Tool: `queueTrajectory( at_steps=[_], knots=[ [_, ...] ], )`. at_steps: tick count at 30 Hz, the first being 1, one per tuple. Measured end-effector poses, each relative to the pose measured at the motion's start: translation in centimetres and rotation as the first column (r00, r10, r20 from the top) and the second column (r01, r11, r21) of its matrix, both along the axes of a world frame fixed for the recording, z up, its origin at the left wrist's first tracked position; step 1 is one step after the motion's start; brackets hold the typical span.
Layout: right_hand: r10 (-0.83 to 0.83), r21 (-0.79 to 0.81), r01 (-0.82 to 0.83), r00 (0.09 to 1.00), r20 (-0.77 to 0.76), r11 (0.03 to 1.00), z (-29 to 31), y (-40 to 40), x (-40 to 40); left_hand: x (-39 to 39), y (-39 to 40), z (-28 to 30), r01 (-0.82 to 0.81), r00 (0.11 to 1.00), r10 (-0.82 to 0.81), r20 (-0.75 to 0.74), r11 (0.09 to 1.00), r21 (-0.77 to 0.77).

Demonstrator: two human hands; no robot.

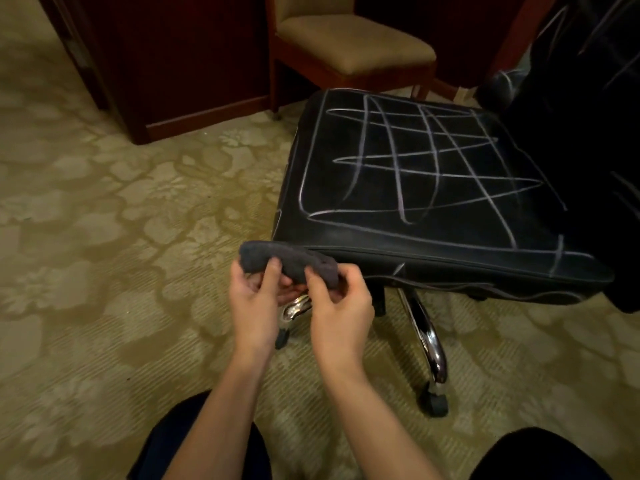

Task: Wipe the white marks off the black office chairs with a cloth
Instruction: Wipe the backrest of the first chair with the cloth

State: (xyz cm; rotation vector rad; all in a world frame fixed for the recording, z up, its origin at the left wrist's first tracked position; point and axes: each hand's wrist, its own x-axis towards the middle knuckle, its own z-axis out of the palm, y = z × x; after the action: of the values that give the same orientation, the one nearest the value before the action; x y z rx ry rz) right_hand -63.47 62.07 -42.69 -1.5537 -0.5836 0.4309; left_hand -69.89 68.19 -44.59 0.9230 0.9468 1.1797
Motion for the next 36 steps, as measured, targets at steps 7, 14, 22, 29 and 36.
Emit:
queueTrajectory(
  at_steps=[7,14,22,29,36],
  knots=[
    [-0.189,0.055,0.191,0.981,-0.037,0.980,-0.9,-1.6,1.6,2.3,-3.0,-1.0,0.000,1.000,0.001,0.031,1.000,-0.009],
    [-0.122,-0.023,0.121,0.992,-0.034,0.992,-0.4,1.4,-0.8,1.2,-0.5,-1.2,-0.133,0.988,0.141,0.062,0.985,-0.108],
    [-0.325,-0.028,0.324,0.943,-0.076,0.946,-0.2,-1.8,5.0,5.6,-3.9,1.2,0.055,0.998,-0.055,-0.001,0.998,-0.029],
    [-0.233,-0.073,0.226,0.967,-0.100,0.971,0.4,0.9,2.5,3.3,-0.8,1.8,-0.109,0.994,0.109,-0.014,0.989,-0.101],
    [-0.395,-0.046,0.393,0.908,-0.142,0.919,0.8,-3.7,8.8,9.2,-5.2,2.6,0.064,0.989,-0.071,-0.128,0.996,-0.056]
  ],
)
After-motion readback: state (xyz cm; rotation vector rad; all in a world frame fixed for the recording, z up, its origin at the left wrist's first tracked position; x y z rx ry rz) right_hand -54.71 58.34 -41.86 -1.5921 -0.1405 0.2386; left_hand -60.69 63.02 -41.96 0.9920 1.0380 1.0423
